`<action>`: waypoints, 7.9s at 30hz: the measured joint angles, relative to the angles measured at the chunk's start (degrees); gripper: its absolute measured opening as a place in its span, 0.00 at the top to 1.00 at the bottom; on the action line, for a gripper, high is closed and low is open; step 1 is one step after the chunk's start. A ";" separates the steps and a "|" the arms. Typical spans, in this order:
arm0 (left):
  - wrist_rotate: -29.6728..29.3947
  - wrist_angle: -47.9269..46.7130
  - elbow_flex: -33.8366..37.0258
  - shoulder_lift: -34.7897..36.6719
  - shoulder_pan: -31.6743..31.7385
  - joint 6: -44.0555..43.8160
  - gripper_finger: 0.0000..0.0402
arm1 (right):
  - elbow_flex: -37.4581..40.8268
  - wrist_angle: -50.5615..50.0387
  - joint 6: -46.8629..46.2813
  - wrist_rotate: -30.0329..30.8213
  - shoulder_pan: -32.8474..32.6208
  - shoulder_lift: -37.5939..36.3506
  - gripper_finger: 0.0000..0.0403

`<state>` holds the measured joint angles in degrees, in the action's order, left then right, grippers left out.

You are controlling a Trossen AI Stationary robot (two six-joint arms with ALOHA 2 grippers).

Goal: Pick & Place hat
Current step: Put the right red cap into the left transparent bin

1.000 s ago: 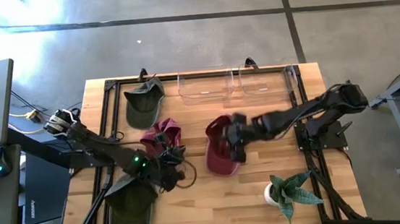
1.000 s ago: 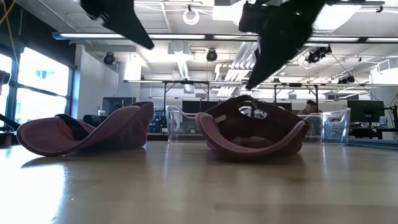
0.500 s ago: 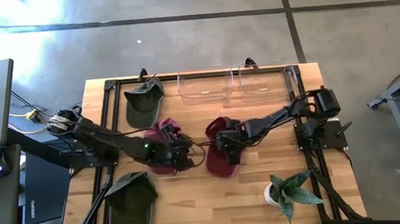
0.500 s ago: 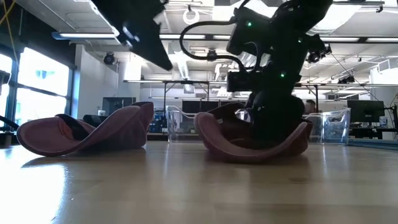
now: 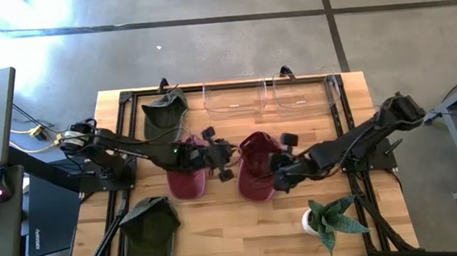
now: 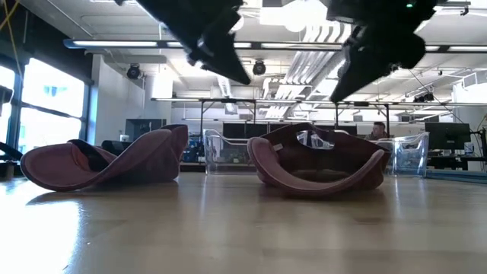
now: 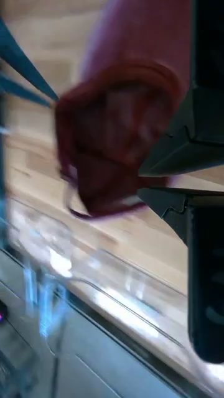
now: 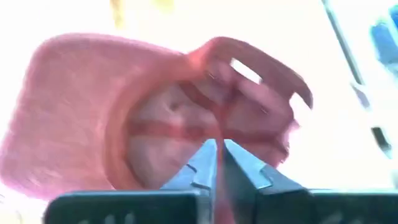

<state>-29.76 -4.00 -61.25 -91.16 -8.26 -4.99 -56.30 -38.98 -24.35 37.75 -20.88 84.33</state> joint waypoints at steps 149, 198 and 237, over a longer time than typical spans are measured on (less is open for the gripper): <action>-42.72 34.94 -13.11 -11.19 -13.51 41.50 1.00 | 19.61 20.89 10.81 9.25 -12.79 -27.19 0.58; 0.09 -19.35 -13.04 -10.64 1.75 -0.42 0.73 | 19.61 32.03 -4.56 -11.92 10.84 -3.53 0.51; -7.97 -30.49 -20.12 -11.50 -5.01 0.29 0.94 | 19.64 28.74 12.31 4.41 3.37 -14.64 0.97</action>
<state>-37.73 -34.49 -81.38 -102.66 -13.27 -4.70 -36.67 -10.24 -12.04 42.16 -17.52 69.69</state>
